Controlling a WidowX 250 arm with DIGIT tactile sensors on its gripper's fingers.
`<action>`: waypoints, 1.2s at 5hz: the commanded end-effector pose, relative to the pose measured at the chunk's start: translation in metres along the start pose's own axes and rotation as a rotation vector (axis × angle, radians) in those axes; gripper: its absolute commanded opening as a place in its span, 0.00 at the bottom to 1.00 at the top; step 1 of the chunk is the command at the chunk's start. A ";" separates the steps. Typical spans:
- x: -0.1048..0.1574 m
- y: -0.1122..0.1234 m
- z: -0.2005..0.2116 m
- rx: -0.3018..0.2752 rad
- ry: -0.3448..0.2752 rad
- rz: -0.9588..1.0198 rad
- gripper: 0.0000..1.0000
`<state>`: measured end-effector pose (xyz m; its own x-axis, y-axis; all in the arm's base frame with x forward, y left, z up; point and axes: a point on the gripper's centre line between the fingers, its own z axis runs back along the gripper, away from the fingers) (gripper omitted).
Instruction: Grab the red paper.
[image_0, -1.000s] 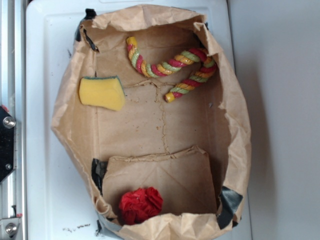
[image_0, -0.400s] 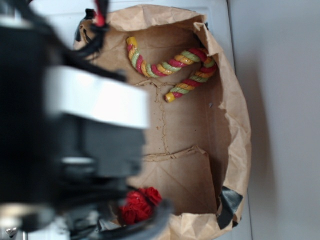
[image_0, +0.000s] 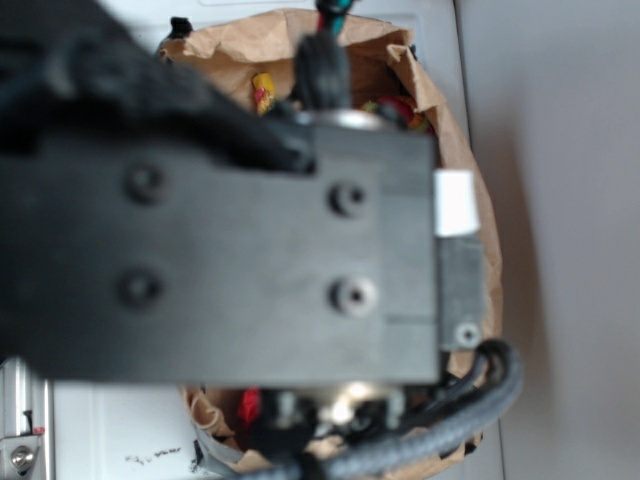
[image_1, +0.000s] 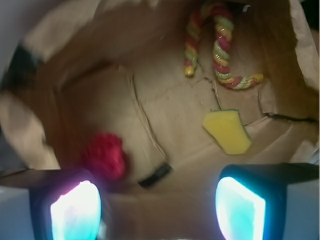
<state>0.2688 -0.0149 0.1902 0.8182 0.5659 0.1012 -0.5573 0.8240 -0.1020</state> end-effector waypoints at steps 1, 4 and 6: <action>0.004 0.016 -0.029 -0.076 -0.035 0.286 1.00; 0.004 0.011 -0.064 -0.108 0.056 0.269 1.00; 0.004 0.011 -0.064 -0.108 0.056 0.269 1.00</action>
<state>0.2748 -0.0141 0.1186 0.6544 0.7560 -0.0153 -0.7432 0.6394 -0.1968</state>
